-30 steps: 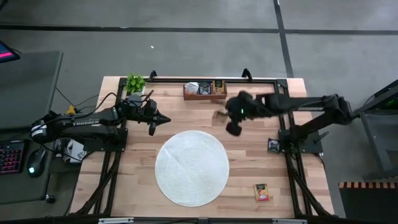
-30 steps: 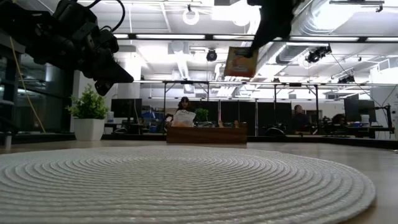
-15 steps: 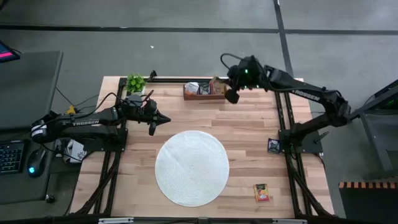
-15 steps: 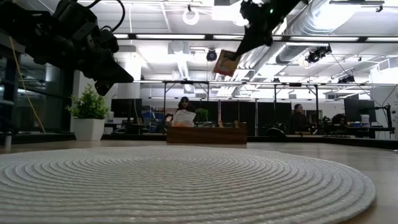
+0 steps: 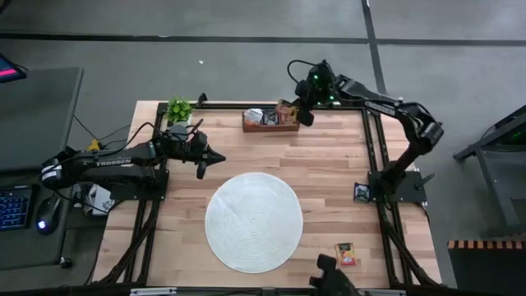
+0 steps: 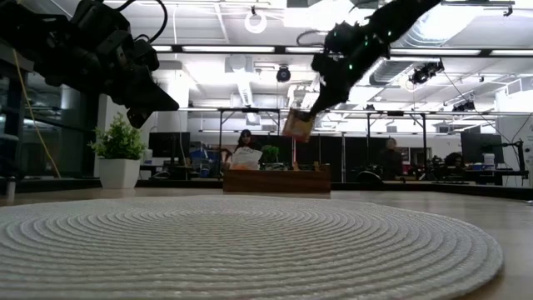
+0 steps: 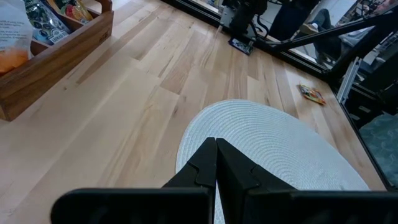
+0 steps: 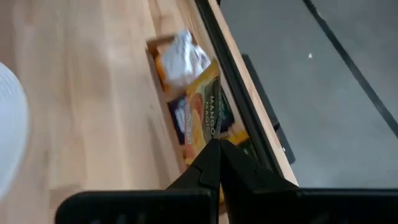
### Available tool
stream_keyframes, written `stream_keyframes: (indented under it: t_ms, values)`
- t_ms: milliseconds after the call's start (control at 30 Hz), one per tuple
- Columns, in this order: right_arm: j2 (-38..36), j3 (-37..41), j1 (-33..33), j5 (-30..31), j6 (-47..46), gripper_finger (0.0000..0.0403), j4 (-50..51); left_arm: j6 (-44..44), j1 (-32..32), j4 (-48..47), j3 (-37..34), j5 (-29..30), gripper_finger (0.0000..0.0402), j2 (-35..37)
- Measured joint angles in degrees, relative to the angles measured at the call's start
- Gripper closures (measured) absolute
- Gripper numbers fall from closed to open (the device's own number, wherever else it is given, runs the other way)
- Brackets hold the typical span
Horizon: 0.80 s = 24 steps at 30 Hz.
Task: Pick & Place Tea
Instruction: Put the yellow tea bag into the right section of the wooden organizer
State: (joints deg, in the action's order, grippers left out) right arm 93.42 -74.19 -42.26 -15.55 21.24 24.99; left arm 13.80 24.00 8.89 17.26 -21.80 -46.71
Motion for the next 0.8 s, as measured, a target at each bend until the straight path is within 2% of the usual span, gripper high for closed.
stream_keyframes:
  t_ms: [300, 800]
  values:
    - [4.8, 0.0, -3.87, -2.9, 7.59, 0.0403, 0.0, 0.0, 0.0, 0.02, 0.0, 0.0, 0.0401, -0.01]
    - [8.3, 0.0, -4.0, -2.06, 16.8, 0.0403, 0.22, 0.0, 0.0, 0.0, 0.0, 0.0, 0.0401, 0.01]
